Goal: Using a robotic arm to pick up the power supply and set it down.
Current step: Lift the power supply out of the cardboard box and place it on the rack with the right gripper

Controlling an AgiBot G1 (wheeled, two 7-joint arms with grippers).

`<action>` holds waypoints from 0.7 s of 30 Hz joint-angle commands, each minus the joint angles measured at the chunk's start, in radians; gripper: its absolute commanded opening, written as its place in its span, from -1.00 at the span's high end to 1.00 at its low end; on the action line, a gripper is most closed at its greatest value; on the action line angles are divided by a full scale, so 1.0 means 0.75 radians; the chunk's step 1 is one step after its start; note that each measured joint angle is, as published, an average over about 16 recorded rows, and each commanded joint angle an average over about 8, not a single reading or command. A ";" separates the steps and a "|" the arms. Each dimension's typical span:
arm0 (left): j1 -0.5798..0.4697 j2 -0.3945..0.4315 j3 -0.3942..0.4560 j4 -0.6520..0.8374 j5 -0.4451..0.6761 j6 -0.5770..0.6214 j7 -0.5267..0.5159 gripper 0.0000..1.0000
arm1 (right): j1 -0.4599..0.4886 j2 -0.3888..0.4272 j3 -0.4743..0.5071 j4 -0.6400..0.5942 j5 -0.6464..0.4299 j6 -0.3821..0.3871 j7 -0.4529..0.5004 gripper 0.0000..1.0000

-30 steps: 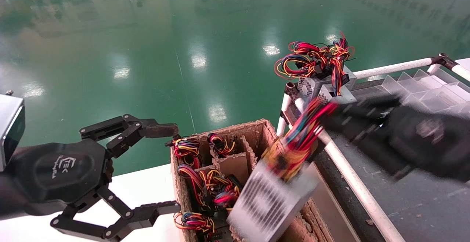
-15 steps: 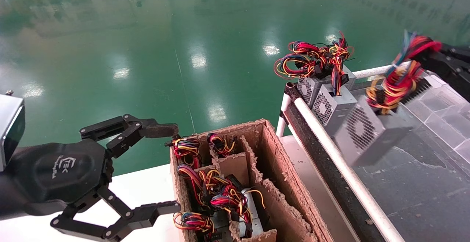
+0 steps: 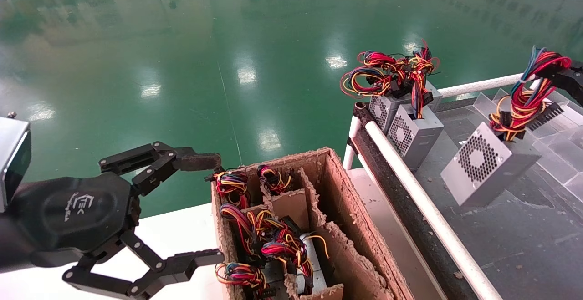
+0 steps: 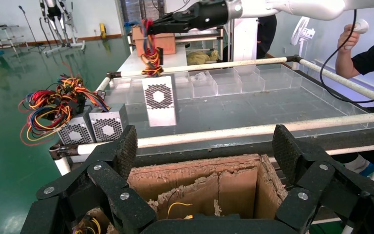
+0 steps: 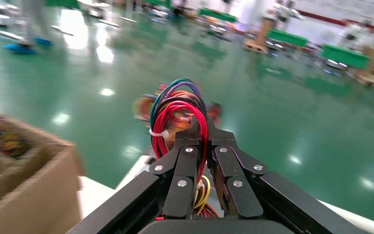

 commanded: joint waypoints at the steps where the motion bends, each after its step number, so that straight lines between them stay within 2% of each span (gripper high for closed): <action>1: 0.000 0.000 0.000 0.000 0.000 0.000 0.000 -1.00 | 0.044 -0.018 -0.016 -0.055 -0.035 0.046 -0.015 1.00; 13: 0.000 0.000 0.000 0.000 0.000 0.000 0.000 -1.00 | 0.246 -0.226 -0.120 -0.213 -0.228 0.454 -0.129 1.00; 21: 0.000 0.000 0.000 0.000 0.000 0.000 0.000 -1.00 | 0.333 -0.351 -0.162 -0.302 -0.299 0.642 -0.162 1.00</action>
